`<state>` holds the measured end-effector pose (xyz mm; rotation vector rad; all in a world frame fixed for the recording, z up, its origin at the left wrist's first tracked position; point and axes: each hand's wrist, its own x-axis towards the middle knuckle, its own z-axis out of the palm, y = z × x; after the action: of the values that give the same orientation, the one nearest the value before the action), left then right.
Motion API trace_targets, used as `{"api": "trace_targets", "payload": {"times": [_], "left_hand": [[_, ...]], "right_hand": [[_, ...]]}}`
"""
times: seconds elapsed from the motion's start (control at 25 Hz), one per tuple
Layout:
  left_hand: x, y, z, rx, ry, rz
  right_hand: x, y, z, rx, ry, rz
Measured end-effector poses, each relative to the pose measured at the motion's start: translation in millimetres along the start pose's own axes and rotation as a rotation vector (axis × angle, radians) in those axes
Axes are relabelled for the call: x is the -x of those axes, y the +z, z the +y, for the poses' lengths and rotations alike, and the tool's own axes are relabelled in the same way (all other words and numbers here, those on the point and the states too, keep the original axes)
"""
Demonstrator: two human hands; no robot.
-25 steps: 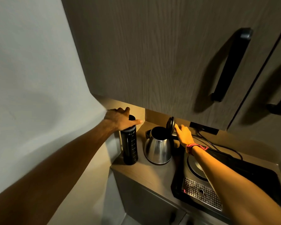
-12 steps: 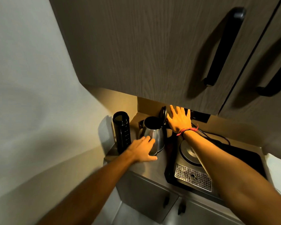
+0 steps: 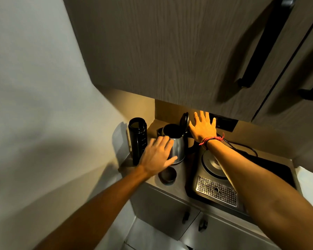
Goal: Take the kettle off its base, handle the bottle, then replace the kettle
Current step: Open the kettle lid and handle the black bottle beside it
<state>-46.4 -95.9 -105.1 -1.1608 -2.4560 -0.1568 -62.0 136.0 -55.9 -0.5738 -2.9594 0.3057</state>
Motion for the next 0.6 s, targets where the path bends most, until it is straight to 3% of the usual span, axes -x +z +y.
{"api": "trace_targets", "payload": {"times": [0.08,0.16,0.24,0.32,0.4,0.6], "left_hand": [[-13,-25,-36,-0.004,-0.204,0.263],[-11,-33,-67,0.163,-0.558,0.390],[-5,-30,-82,0.721,-0.840,0.351],[-4,-25,-89,1.214,-0.966,0.172],[-3,-18,-90,1.200,-0.990,0.058],[-8,-16,-72,0.793,-0.877,0.174]], "right_hand": [[0,1,-1,0.011,-0.008,-0.005],[0,1,-4,0.029,-0.007,-0.018],[1,1,-7,0.032,0.002,-0.030],[2,0,-8,0.031,0.012,-0.037],[3,-1,-8,0.023,0.025,-0.052],[1,0,-10,0.012,0.051,-0.052]]}}
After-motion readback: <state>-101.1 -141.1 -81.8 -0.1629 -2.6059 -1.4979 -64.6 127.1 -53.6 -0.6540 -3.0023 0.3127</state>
